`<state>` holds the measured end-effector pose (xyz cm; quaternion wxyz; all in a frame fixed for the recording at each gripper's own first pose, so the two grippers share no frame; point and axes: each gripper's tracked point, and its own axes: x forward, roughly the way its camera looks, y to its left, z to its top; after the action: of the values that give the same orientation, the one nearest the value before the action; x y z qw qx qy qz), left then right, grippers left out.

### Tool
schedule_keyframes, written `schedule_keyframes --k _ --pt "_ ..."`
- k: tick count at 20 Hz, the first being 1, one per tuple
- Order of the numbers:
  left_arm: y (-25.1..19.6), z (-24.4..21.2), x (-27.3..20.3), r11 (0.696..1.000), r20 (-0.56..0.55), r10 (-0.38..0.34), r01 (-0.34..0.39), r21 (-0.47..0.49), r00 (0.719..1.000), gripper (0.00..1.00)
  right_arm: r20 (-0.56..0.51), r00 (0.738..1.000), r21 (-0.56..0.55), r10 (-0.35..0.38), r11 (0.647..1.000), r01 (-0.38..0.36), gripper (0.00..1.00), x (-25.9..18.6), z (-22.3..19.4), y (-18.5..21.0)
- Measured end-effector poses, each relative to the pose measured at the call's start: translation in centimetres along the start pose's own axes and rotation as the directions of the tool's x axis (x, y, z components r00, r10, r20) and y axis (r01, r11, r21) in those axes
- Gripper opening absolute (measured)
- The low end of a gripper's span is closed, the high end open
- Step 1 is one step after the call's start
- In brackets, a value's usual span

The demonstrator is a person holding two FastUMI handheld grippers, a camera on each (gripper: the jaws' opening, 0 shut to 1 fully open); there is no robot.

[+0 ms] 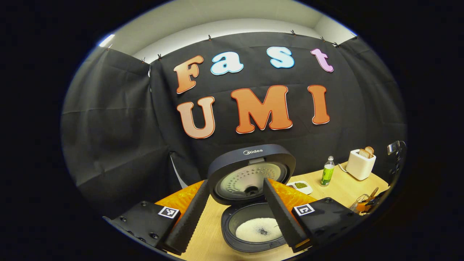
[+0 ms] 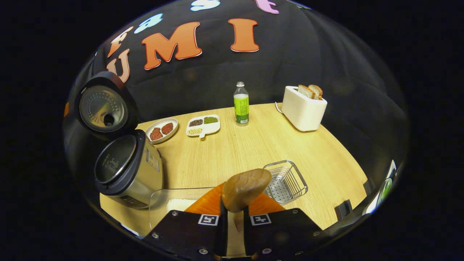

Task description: Close the left gripper, press the button to open the rice cooker; take a wooden spoon from the chopstick holder with the right hand, scoop a spoonful of rice and pour it into the rice cooker, then put the wooden spoon back into the chopstick holder.

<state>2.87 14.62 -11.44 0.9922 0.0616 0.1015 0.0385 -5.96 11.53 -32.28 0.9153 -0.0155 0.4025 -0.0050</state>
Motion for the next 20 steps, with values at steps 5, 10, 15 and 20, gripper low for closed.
schedule_keyframes --k 5,10,15,20 --pt "0.2 0.3 0.4 0.999 0.011 -0.027 0.027 0.028 1.000 0.91 0.112 0.991 -0.076 -0.077 0.993 0.086 0.16 0.9 0.1 0.0" --pt "0.3 -0.4 0.6 0.999 -0.004 -0.037 0.038 0.039 0.999 0.91 0.185 0.980 -0.148 -0.078 0.983 0.106 0.16 1.1 0.1 0.9" --pt "0.2 -1.3 0.9 0.999 -0.032 -0.042 0.042 0.026 0.999 0.91 0.067 0.996 -0.095 -0.060 0.993 0.066 0.15 1.6 -3.9 0.1" --pt "0.1 -1.4 1.5 0.999 -0.043 -0.038 0.039 0.021 0.998 0.91 0.075 0.994 -0.025 -0.078 0.997 0.080 0.14 1.9 -3.6 -0.2"
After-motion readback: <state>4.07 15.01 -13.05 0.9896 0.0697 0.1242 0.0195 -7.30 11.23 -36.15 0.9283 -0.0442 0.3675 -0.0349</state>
